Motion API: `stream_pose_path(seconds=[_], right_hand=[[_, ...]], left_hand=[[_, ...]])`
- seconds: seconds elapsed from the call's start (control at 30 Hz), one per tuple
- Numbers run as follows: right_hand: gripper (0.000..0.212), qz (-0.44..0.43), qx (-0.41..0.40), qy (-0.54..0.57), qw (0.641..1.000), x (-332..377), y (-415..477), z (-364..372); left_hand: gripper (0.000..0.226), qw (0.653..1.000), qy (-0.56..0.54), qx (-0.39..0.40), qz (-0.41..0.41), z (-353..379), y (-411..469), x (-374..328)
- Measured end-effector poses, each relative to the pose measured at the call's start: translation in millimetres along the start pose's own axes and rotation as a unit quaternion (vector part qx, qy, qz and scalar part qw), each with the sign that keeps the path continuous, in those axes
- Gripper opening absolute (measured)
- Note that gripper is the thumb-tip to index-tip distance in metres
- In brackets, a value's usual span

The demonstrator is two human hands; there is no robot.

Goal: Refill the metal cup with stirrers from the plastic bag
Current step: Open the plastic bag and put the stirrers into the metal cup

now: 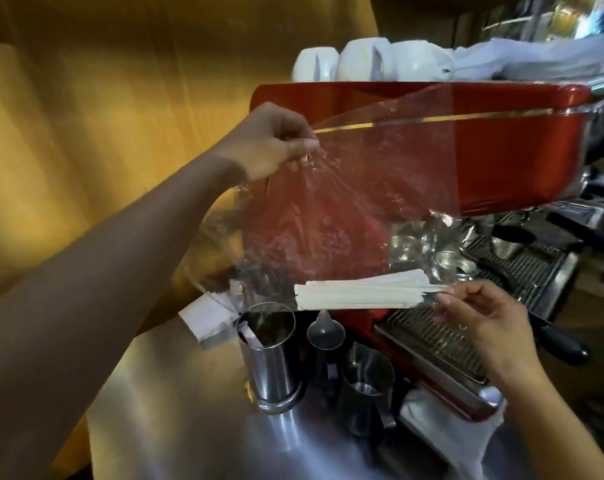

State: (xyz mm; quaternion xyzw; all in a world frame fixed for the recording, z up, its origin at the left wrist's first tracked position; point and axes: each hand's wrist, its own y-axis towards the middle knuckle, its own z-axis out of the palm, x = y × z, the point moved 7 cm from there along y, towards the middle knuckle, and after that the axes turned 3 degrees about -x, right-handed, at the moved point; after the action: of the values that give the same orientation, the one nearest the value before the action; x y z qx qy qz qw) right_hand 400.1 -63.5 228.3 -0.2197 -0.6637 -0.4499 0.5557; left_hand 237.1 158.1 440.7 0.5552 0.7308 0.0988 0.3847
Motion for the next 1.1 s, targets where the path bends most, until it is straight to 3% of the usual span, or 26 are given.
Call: stream_pose_path(seconds=[0.5,1.1], right_hand=[[0.013,-0.026,-0.031,-0.018,0.999,29,-5,-36],[0.008,-0.039,0.054,-0.039,0.997,49,7,15]], left_hand=[[0.012,0.998,-0.052,-0.019,0.032,22,4,-10],[0.011,0.990,-0.091,-0.089,-0.059,3,-55,79]])
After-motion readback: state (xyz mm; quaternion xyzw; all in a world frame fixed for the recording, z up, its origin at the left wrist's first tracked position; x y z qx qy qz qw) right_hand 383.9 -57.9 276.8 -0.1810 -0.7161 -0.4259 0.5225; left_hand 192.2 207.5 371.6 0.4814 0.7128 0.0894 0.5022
